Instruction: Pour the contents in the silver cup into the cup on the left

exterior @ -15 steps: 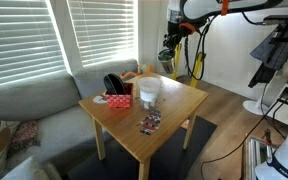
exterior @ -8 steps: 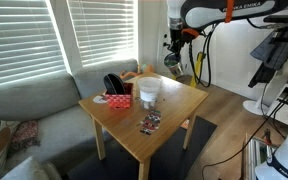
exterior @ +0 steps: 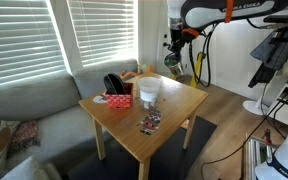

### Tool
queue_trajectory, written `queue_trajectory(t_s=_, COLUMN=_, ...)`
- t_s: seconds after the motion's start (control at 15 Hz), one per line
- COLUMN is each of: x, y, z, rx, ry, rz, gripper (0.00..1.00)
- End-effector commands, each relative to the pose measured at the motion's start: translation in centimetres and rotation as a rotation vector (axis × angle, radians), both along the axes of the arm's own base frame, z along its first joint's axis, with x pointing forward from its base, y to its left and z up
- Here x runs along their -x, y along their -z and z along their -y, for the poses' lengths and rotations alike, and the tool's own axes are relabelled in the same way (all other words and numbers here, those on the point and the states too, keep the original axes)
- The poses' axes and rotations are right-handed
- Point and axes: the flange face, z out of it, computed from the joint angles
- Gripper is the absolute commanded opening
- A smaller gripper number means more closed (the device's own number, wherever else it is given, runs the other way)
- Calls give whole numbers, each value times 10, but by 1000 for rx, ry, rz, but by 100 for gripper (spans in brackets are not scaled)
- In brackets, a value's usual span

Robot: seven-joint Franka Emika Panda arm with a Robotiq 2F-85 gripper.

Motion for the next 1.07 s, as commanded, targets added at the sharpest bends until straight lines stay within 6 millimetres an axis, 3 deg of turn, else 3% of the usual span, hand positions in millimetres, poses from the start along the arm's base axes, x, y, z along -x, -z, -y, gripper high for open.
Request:
queue_trajectory(t_s=0.0, x=-3, y=0, z=-4, rx=10, ry=-4, rz=-7, gripper=1)
queue_trajectory(t_s=0.47, x=-14, y=2, z=-51, rx=94, ry=-90, rz=-4, gripper=1)
queue_trajectory(t_s=0.53, x=-12, y=12, z=-40, rx=50, ry=-80, rz=-21, gripper=4)
queue_trajectory(t_s=0.67, x=-13, y=11, z=-51, rx=64, ry=-98, rz=-17, gripper=1)
queue_trajectory(t_s=1.0, x=-22, y=13, z=-52, rx=136, ry=-86, rz=-30, gripper=1)
